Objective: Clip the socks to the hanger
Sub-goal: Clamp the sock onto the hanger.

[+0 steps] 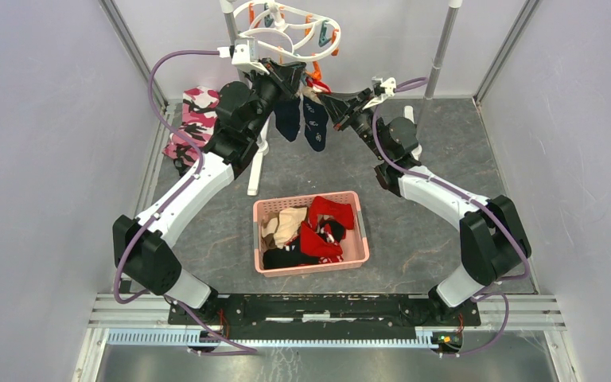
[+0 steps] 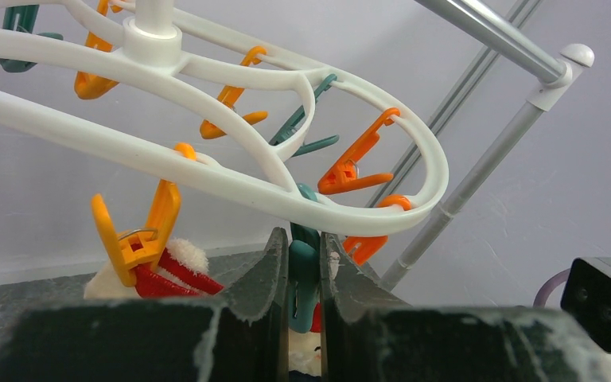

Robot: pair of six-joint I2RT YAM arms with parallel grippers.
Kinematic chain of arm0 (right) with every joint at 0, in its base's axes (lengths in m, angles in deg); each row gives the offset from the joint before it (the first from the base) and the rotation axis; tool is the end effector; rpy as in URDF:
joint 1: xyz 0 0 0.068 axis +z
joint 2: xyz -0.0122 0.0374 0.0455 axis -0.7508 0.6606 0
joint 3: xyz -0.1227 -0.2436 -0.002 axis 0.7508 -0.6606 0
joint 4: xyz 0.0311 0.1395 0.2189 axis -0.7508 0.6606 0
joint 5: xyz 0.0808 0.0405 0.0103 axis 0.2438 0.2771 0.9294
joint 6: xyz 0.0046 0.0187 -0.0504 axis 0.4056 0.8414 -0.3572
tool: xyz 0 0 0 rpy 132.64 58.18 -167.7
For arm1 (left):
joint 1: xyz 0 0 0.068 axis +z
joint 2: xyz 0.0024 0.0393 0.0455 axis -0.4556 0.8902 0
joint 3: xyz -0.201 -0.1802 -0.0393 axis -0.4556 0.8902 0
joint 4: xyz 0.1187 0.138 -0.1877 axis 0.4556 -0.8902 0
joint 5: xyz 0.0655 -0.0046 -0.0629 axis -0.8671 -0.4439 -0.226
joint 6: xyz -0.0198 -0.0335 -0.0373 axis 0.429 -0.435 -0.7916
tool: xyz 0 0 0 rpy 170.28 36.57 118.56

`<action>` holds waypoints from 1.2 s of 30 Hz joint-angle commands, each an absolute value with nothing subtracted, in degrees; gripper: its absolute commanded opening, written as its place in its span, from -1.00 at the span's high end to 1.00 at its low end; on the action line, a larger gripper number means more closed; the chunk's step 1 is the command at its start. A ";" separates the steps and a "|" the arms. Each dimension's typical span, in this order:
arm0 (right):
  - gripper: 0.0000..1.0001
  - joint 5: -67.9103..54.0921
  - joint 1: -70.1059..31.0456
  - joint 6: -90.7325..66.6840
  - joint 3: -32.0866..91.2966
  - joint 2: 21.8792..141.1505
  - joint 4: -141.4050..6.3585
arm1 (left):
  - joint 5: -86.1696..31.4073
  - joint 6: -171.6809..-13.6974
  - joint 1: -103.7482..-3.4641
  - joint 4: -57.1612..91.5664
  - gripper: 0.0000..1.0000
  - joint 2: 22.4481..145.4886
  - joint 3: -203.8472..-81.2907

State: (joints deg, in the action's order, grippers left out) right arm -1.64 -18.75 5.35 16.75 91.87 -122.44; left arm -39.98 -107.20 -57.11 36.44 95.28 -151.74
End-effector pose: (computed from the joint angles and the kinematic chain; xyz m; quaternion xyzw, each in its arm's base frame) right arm 0.3154 0.1905 0.3596 -0.1214 0.5236 0.4358 0.7219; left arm 0.3128 -0.1777 0.4440 -0.0097 0.6023 -0.3551 0.7149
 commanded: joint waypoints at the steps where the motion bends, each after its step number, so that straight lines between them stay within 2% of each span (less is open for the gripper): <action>1: 1.00 -2.33 -18.35 5.25 19.80 90.94 -126.13 | -40.66 -109.50 -57.08 37.95 0.74 93.65 -151.56; 10: 1.00 -2.77 -18.29 4.70 18.86 91.13 -125.25 | -40.58 -109.94 -57.10 37.95 0.50 93.21 -151.28; 25: 1.00 -2.69 -18.24 4.44 18.94 91.62 -125.16 | -41.03 -110.03 -57.08 37.86 -0.15 92.12 -150.62; 29: 0.97 -2.36 -18.29 4.42 18.87 91.72 -124.99 | -41.50 -109.96 -57.08 37.86 -0.43 91.34 -150.02; 31: 0.87 -2.01 -18.25 4.39 18.76 91.81 -124.98 | -41.73 -109.87 -57.08 37.91 -0.58 90.75 -149.58; 36: 0.41 -0.21 -18.26 3.81 17.18 90.90 -125.16 | -42.38 -109.17 -57.08 37.86 -0.90 88.48 -147.96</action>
